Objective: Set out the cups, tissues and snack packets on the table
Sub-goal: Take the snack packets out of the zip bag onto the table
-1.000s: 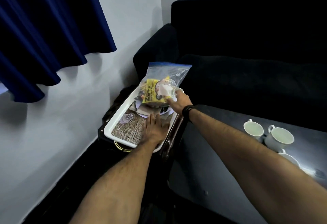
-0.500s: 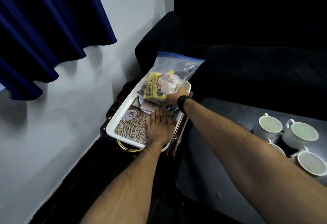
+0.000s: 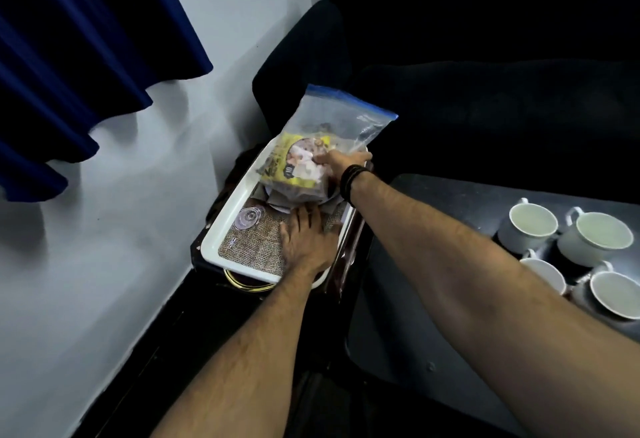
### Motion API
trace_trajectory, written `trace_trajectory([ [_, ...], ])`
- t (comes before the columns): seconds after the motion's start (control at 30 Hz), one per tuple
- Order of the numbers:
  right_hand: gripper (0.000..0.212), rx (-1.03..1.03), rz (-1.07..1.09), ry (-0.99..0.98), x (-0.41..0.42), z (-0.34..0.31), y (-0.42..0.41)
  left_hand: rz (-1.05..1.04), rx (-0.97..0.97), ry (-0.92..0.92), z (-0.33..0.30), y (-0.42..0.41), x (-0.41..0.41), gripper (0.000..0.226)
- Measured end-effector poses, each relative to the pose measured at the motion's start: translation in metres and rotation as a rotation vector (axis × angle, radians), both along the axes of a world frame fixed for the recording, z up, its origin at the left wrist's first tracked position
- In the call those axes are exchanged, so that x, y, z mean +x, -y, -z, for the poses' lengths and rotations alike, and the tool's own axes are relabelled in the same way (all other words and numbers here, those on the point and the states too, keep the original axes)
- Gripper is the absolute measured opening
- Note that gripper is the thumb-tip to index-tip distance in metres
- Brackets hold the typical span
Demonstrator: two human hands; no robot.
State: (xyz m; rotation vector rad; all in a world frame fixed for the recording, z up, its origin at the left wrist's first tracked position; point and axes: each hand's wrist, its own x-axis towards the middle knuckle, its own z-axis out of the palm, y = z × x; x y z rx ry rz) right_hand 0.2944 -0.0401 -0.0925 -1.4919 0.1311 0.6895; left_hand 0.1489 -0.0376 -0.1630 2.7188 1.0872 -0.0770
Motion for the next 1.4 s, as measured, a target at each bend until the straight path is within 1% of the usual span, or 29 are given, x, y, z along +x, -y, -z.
trace_trajectory([
  [0.07, 0.048, 0.035, -0.056, 0.062, 0.005, -0.001, -0.001, 0.001, -0.003, -0.001, 0.000, -0.001, 0.000, 0.078],
  [0.1, 0.032, 0.063, -0.071, 0.084, 0.005, -0.003, -0.001, 0.003, -0.011, -0.003, 0.001, -0.002, -0.001, 0.078],
  [0.13, 0.023, 0.107, -0.073, 0.104, 0.005, -0.008, 0.002, 0.006, -0.019, -0.013, 0.000, -0.003, -0.002, 0.078],
  [0.2, 0.023, 0.216, -0.068, 0.146, 0.006, -0.023, 0.012, 0.012, -0.039, -0.055, -0.005, -0.001, -0.003, 0.077],
  [0.27, 0.032, 0.283, -0.085, 0.203, 0.013, -0.043, 0.031, 0.008, -0.095, -0.112, -0.016, -0.001, -0.002, 0.076],
  [0.33, 0.035, 0.256, -0.066, 0.298, 0.026, -0.064, 0.058, 0.008, -0.211, -0.152, -0.038, -0.001, 0.000, 0.075],
  [0.37, 0.036, 0.229, -0.042, 0.339, 0.033, -0.073, 0.074, 0.012, -0.302, -0.142, -0.050, 0.000, 0.001, 0.070],
  [0.4, 0.036, 0.196, -0.019, 0.379, 0.039, -0.080, 0.091, 0.014, -0.431, -0.099, -0.062, 0.000, 0.002, 0.066],
  [0.43, 0.037, 0.161, 0.004, 0.412, 0.044, -0.084, 0.105, -0.021, -0.588, -0.028, -0.072, 0.001, 0.000, 0.066],
  [0.47, 0.038, 0.129, 0.030, 0.434, 0.047, -0.087, 0.122, -0.085, -0.725, 0.060, -0.082, 0.006, -0.003, 0.071],
  [0.5, 0.036, 0.113, 0.056, 0.444, 0.048, -0.088, 0.138, -0.144, -0.798, 0.146, -0.090, 0.012, -0.005, 0.076],
  [0.53, 0.033, 0.102, 0.083, 0.447, 0.045, -0.090, 0.154, -0.184, -0.814, 0.227, -0.099, 0.018, -0.007, 0.081],
  [0.57, 0.029, 0.096, 0.104, 0.456, 0.040, -0.090, 0.169, -0.205, -0.785, 0.285, -0.107, 0.025, -0.007, 0.084],
  [0.6, 0.024, 0.081, 0.113, 0.468, 0.032, -0.090, 0.181, -0.217, -0.744, 0.335, -0.114, 0.030, -0.005, 0.084],
  [0.63, 0.019, 0.065, 0.111, 0.486, 0.022, -0.088, 0.192, -0.221, -0.696, 0.384, -0.122, 0.038, -0.004, 0.080],
  [0.7, 0.012, -0.010, 0.083, 0.543, -0.005, -0.076, 0.213, -0.214, -0.636, 0.476, -0.136, 0.056, -0.003, 0.059],
  [0.77, 0.008, -0.129, 0.032, 0.617, -0.032, -0.054, 0.229, -0.177, -0.656, 0.540, -0.144, 0.075, -0.001, 0.037],
  [0.8, 0.007, -0.192, -0.014, 0.633, -0.046, -0.040, 0.239, -0.142, -0.691, 0.556, -0.149, 0.087, -0.002, 0.031],
  [0.83, 0.012, -0.253, -0.072, 0.628, -0.057, -0.026, 0.247, -0.110, -0.728, 0.559, -0.154, 0.098, -0.001, 0.030],
  [0.9, 0.042, -0.363, -0.169, 0.586, -0.076, -0.006, 0.259, -0.092, -0.783, 0.548, -0.163, 0.118, 0.002, 0.041],
  [0.93, 0.052, -0.401, -0.204, 0.575, -0.084, -0.002, 0.265, -0.106, -0.811, 0.552, -0.167, 0.127, 0.003, 0.047],
  [1.0, 0.057, -0.423, -0.269, 0.586, -0.098, 0.000, 0.273, -0.116, -0.845, 0.574, -0.174, 0.144, 0.000, 0.054],
  [1.13, 0.062, -0.504, -0.386, 0.653, -0.114, -0.006, 0.286, -0.108, -0.801, 0.537, -0.184, 0.165, -0.010, 0.060],
  [1.17, 0.066, -0.519, -0.419, 0.669, -0.116, -0.007, 0.288, -0.105, -0.790, 0.524, -0.186, 0.169, -0.011, 0.061],
  [1.23, 0.082, -0.538, -0.492, 0.703, -0.120, -0.008, 0.292, -0.103, -0.776, 0.502, -0.191, 0.175, -0.012, 0.061],
  [1.3, 0.086, -0.566, -0.547, 0.746, -0.122, -0.010, 0.294, -0.110, -0.744, 0.484, -0.194, 0.179, -0.012, 0.060],
  [1.33, 0.085, -0.584, -0.574, 0.768, -0.122, -0.010, 0.295, -0.112, -0.717, 0.475, -0.194, 0.180, -0.013, 0.056],
  [1.4, 0.083, -0.624, -0.629, 0.806, -0.121, -0.014, 0.298, -0.100, -0.656, 0.452, -0.194, 0.181, -0.013, 0.036],
])
